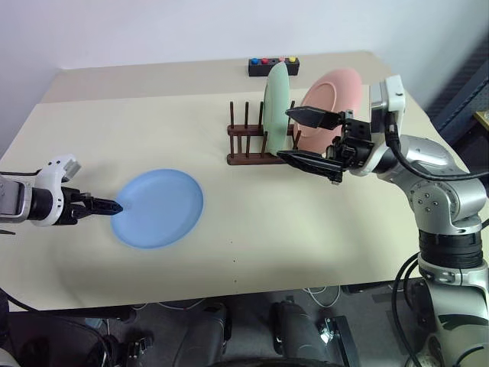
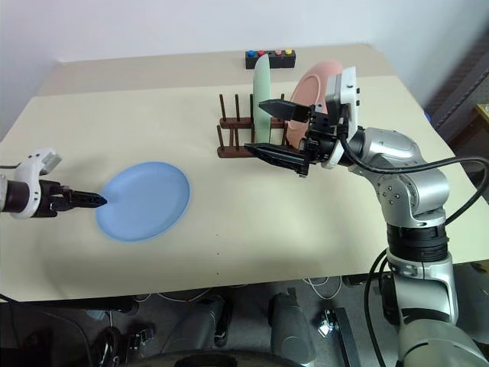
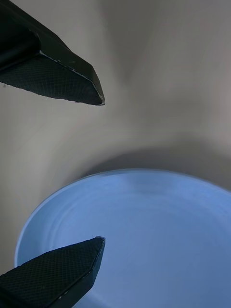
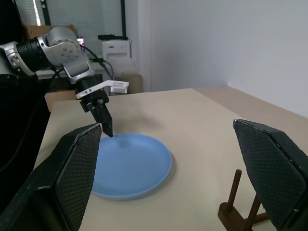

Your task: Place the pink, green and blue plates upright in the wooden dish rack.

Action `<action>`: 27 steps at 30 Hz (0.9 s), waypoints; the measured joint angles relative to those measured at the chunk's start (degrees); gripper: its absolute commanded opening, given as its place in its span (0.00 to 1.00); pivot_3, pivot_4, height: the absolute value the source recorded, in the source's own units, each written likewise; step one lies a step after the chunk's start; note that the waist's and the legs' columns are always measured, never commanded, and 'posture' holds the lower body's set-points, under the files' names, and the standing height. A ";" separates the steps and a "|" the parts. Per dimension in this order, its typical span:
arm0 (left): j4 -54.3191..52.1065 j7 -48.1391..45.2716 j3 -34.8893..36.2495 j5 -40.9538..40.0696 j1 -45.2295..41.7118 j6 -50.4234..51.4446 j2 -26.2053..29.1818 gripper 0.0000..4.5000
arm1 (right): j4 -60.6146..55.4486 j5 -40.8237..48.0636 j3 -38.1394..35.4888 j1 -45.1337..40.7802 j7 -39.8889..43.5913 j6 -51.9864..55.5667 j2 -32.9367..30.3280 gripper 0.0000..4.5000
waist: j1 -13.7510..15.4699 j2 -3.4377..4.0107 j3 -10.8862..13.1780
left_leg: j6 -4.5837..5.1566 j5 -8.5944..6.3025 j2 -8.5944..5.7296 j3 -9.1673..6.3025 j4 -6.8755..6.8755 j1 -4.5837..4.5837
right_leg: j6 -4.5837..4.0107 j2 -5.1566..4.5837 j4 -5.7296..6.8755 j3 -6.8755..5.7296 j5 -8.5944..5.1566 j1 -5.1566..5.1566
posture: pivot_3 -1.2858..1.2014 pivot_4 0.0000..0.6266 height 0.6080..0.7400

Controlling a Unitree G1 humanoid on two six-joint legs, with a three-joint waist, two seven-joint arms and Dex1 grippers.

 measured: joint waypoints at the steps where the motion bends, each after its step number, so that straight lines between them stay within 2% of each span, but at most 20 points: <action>1: 0.65 0.97 1.08 -0.02 0.09 0.79 -2.38 0.82 | -0.02 -0.01 0.01 0.01 -0.24 0.00 0.01 1.00 | 0.08 -0.01 -0.01 | 0.00 0.00 0.00 -0.01 0.01 -0.01 | 0.00 0.00 0.00 -0.01 0.00 0.00 | 0.52 0.24 1.00; 8: 2.03 5.40 5.69 0.12 -1.00 4.33 -8.16 0.05 | -0.31 -0.51 0.00 0.64 -0.58 -0.11 -0.38 1.00 | 0.02 -0.06 -0.05 | -0.13 0.08 -0.01 -0.01 0.03 0.00 | 0.00 -0.01 0.01 -0.01 0.00 0.02 | 0.52 0.24 1.00; 9: 2.22 5.90 6.46 0.15 -1.27 4.42 -8.76 0.02 | -0.33 -0.62 0.00 0.93 -0.58 -0.20 -0.46 1.00 | -0.01 -0.06 -0.06 | -0.17 0.10 -0.01 -0.01 0.03 0.00 | 0.00 -0.01 0.01 0.00 0.00 0.01 | 0.52 0.24 1.00; 14: 2.52 9.09 12.01 0.46 -4.08 4.17 -10.47 0.02 | -1.28 -2.83 0.87 2.05 0.20 -1.95 -0.93 1.00 | -0.14 -0.09 -0.05 | -0.22 0.12 0.00 -0.01 0.01 -0.01 | 0.00 0.00 0.01 -0.01 0.00 -0.02 | 0.52 0.24 1.00; 19: -0.17 12.89 25.75 -0.17 -5.68 -0.91 -15.75 0.02 | -1.59 -6.04 3.20 2.44 1.14 -4.78 -0.98 1.00 | -0.14 -0.10 -0.06 | -0.33 0.18 0.01 0.00 0.03 -0.02 | 0.00 -0.02 0.01 -0.01 0.00 -0.03 | 0.52 0.24 1.00; 22: -5.28 15.16 33.73 -1.64 -5.70 -6.06 -20.73 0.02 | -2.23 -13.07 7.47 2.26 0.98 -10.39 -1.21 1.00 | -0.09 -0.12 -0.07 | -0.37 0.21 0.00 0.01 0.03 -0.01 | 0.01 -0.02 0.00 -0.01 0.01 -0.03 | 0.52 0.24 1.00; 24: -8.94 17.25 36.49 -2.86 -5.80 -8.47 -24.33 0.02 | -2.43 -19.04 11.59 1.66 0.09 -15.70 -0.13 1.00 | -0.08 -0.14 -0.08 | -0.40 0.22 0.00 0.01 0.04 -0.02 | 0.01 -0.02 0.02 -0.02 0.01 -0.03 | 0.52 0.24 1.00; 27: -14.44 23.42 41.04 -4.13 -7.06 -12.46 -32.98 0.02 | -2.21 -27.60 16.05 -0.97 -2.44 -26.24 3.25 1.00 | -0.02 -0.17 -0.08 | -0.41 0.23 -0.01 0.01 0.09 -0.02 | 0.02 -0.03 0.04 -0.03 0.01 -0.02 | 0.52 0.24 1.00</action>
